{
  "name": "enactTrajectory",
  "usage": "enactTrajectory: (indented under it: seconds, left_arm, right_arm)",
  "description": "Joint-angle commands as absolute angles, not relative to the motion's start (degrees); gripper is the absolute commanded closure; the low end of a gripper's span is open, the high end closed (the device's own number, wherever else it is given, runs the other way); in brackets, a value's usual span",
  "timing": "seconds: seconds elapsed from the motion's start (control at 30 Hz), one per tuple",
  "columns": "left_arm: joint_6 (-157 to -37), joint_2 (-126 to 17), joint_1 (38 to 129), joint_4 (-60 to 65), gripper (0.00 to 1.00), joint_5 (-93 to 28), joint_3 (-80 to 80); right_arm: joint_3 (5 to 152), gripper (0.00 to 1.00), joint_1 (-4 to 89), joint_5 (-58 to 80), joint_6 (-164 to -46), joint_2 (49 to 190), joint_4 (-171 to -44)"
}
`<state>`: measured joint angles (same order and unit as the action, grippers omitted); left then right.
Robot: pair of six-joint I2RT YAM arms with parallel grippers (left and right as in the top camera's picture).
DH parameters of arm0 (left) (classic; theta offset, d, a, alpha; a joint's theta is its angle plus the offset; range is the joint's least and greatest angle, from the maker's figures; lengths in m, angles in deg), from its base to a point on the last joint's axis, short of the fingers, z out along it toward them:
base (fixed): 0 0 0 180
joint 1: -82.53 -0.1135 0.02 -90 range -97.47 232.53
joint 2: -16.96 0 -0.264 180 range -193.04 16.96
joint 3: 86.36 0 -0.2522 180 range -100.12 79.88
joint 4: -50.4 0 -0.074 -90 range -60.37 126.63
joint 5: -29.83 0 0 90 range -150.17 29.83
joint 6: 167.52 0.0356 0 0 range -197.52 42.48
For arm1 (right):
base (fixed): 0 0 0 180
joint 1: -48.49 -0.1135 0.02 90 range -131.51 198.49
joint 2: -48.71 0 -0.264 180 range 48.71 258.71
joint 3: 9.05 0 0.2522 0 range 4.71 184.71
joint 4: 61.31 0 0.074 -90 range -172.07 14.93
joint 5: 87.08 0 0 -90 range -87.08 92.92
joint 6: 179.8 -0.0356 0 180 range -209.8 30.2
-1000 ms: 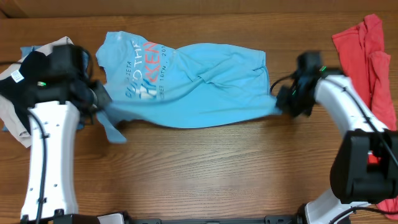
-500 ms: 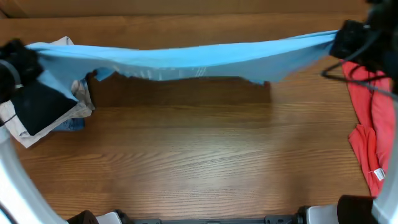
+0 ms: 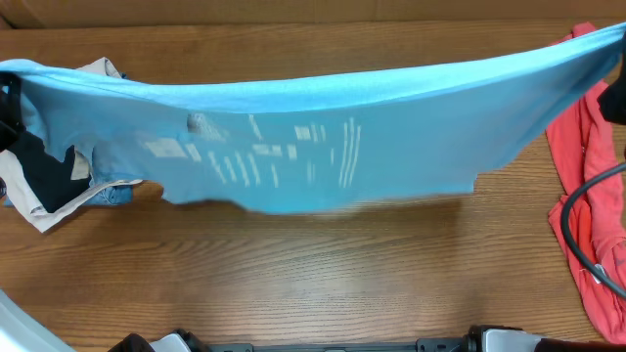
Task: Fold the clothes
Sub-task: 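Lift the shirt with both grippers and swing it forward to flatten, then lay the shirt flat and grasp its bottom corners with both grippers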
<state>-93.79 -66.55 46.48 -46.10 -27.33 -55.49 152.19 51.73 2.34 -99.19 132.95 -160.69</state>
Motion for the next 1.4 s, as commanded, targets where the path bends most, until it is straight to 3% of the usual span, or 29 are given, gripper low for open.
enactTrajectory:
  seconds: [0.0,0.27,0.43,0.6,0.7,0.83,0.97,1.1,1.37]
  left_arm:
    - [-92.92,-69.00,47.07,-45.19,0.96,-25.60,-56.34]
    - [-92.55,-80.43,58.37,-36.64,0.96,-26.35,-56.34]
    - [-91.21,-90.83,66.11,-19.92,0.96,-27.53,-56.37]
    - [-98.71,-91.79,65.76,-0.77,0.96,-25.34,-57.04]
    - [-101.14,-90.53,63.72,3.82,0.96,-23.99,-60.80]
    - [-97.42,-89.32,62.26,-6.33,0.96,-20.77,-65.24]
    - [-85.03,-89.56,64.64,-32.68,0.96,-22.76,-64.80]
    - [-75.43,-92.30,69.98,-50.83,0.96,-29.84,-59.14]
    - [-71.52,-99.07,76.95,-54.98,0.96,-40.79,-37.15]
  right_arm:
    - [151.67,0.96,51.78,0.41,-98.97,139.97,-160.65]
    - [150.92,0.96,51.80,0.39,-98.95,156.12,-159.91]
    - [150.92,0.96,52.41,0.33,-99.15,162.55,-147.01]
    - [154.38,0.96,53.44,-2.43,-103.52,160.62,-140.04]
    - [157.28,0.96,54.16,-2.93,-103.30,158.98,-140.04]
    - [157.85,0.96,54.42,-3.06,-102.89,157.94,-145.72]
    - [157.66,0.96,54.40,-3.08,-102.91,159.16,-157.83]
    - [155.78,0.96,54.42,-3.11,-102.91,161.56,-168.80]
    - [140.04,0.96,54.42,-1.99,-101.77,162.96,-172.04]
